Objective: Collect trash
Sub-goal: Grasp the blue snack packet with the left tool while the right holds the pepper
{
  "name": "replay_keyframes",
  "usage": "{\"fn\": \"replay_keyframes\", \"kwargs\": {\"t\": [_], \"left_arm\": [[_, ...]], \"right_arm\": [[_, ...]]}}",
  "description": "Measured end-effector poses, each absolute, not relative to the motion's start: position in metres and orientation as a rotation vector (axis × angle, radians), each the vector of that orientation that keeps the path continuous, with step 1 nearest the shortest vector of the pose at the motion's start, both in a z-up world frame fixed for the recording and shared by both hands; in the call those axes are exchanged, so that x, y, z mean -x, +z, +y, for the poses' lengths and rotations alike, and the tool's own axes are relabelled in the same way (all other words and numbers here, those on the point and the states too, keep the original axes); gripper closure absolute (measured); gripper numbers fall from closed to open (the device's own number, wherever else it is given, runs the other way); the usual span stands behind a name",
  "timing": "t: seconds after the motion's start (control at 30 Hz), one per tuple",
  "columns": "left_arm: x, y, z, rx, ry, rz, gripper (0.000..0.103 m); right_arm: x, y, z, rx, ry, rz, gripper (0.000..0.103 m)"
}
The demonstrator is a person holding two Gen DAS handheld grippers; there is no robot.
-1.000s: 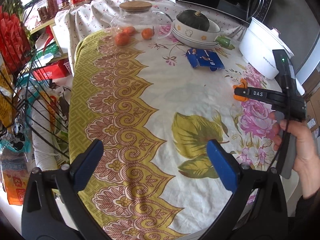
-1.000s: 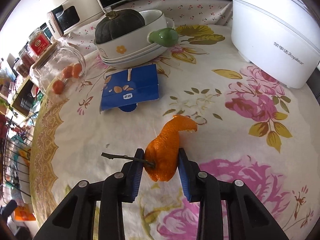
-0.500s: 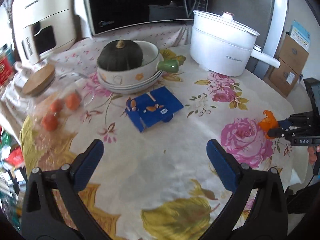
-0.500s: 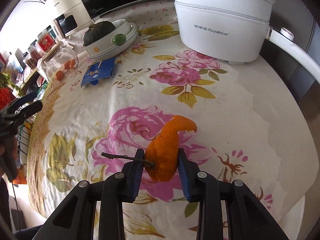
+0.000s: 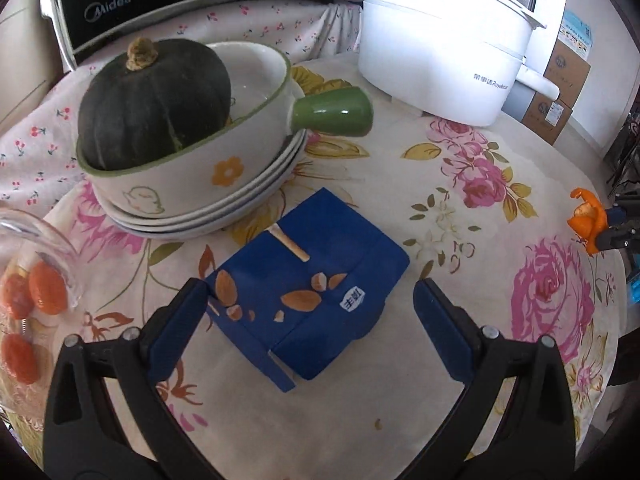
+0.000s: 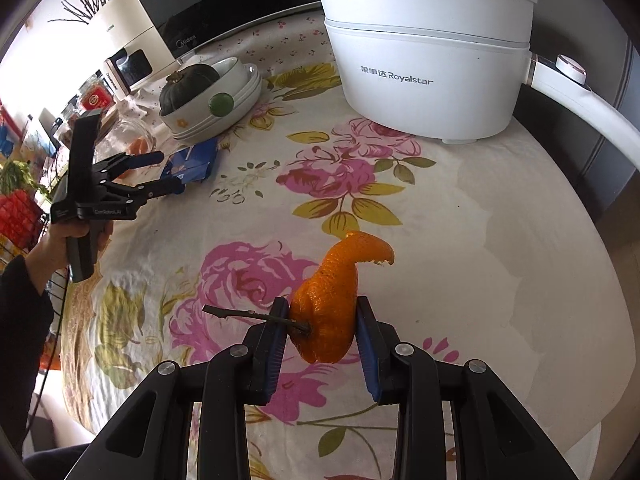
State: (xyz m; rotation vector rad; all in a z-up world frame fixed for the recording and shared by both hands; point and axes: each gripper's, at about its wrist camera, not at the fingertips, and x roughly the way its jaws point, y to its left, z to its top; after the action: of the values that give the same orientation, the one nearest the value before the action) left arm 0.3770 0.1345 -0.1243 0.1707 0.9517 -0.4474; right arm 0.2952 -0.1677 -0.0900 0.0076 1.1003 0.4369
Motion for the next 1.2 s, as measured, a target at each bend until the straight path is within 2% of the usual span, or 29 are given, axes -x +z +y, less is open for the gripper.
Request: {"fn": "replay_keyframes", "kwargs": {"t": [0.2, 0.43, 0.6, 0.83, 0.97, 1.2], "left_arm": [[-0.359, -0.132, 0.123, -0.060, -0.621, 0.996, 0.001], [-0.314, -0.116, 0.073, -0.183, -0.737, 0.967, 0.001], [-0.333, -0.106, 0.079, -0.239, -0.642, 0.948, 0.001], [-0.373, -0.124, 0.083, -0.162, -0.568, 0.996, 0.001], [-0.372, -0.130, 0.082, -0.102, -0.498, 1.011, 0.029], [-0.331, -0.112, 0.083, 0.034, -0.346, 1.005, 0.031]], "right_arm": [[-0.293, -0.094, -0.168, -0.004, 0.436, 1.115, 0.069], [-0.292, -0.097, -0.172, -0.019, 0.425, 1.131, 0.069], [-0.293, -0.095, -0.175, -0.025, 0.423, 1.129, 0.069], [-0.295, -0.098, -0.182, -0.039, 0.407, 1.135, 0.069], [-0.292, -0.098, -0.183, -0.038, 0.403, 1.143, 0.069], [-0.274, -0.085, -0.180, -0.021, 0.406, 1.144, 0.069]]}}
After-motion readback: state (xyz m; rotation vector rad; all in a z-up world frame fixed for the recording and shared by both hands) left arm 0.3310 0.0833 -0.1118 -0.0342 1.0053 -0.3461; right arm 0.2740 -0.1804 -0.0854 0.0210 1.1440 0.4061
